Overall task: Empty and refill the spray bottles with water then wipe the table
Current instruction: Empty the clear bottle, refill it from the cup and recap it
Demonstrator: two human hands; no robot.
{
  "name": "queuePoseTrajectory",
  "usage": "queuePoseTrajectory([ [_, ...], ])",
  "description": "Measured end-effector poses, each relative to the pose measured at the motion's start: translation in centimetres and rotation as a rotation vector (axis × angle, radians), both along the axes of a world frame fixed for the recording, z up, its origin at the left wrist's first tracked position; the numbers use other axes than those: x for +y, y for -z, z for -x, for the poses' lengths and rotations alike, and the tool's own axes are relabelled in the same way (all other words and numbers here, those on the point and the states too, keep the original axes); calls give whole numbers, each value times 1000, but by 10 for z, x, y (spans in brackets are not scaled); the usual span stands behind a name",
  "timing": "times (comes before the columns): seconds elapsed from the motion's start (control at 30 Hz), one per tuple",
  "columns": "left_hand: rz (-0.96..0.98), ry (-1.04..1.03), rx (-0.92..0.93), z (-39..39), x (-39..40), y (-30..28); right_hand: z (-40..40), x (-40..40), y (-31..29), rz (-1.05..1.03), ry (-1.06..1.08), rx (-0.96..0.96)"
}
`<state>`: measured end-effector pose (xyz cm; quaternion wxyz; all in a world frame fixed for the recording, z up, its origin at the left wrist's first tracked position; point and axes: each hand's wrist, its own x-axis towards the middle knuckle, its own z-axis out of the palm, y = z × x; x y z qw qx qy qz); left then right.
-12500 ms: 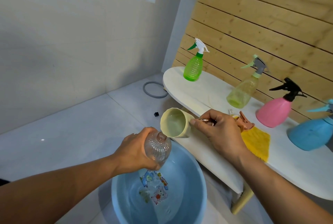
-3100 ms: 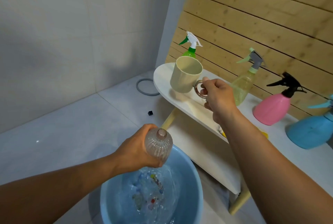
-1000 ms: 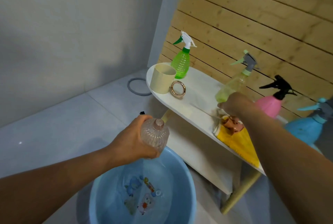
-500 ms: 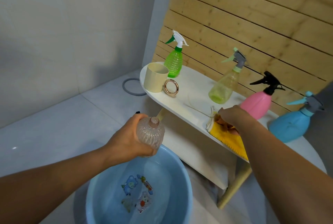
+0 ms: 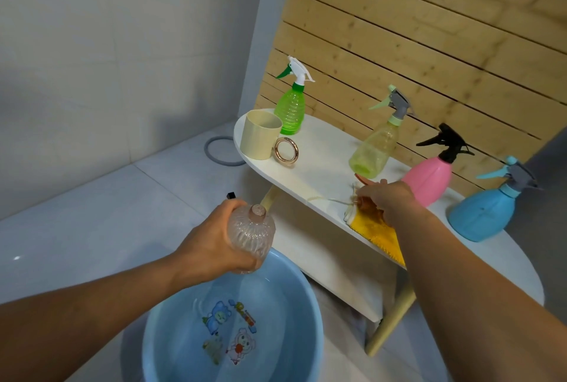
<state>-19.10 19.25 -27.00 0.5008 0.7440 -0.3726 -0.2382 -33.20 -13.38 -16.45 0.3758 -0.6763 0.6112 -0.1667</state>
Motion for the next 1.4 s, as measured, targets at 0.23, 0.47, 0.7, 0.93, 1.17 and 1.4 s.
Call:
queuePoseTrajectory([
  [0.23, -19, 5, -2, 2, 4, 0, -7, 39, -25, -218, -77, -350],
  [0.47, -46, -16, -20, 1, 5, -1, -19, 109, -78, 400, -424, -678],
  [0.7, -58, -22, -29, 1, 6, -2, -16, 165, -101, 524, -674, -736],
  [0.93, -58, -33, -10, 2, 7, -4, -9, 185, -107, 575, -739, -750],
  [1.17, -60, -34, -15, 2, 8, -3, -7, 188, -110, 621, -790, -733],
  [1.4, -51, -31, -26, 2, 7, -5, -12, 190, -86, 527, -896, -732],
])
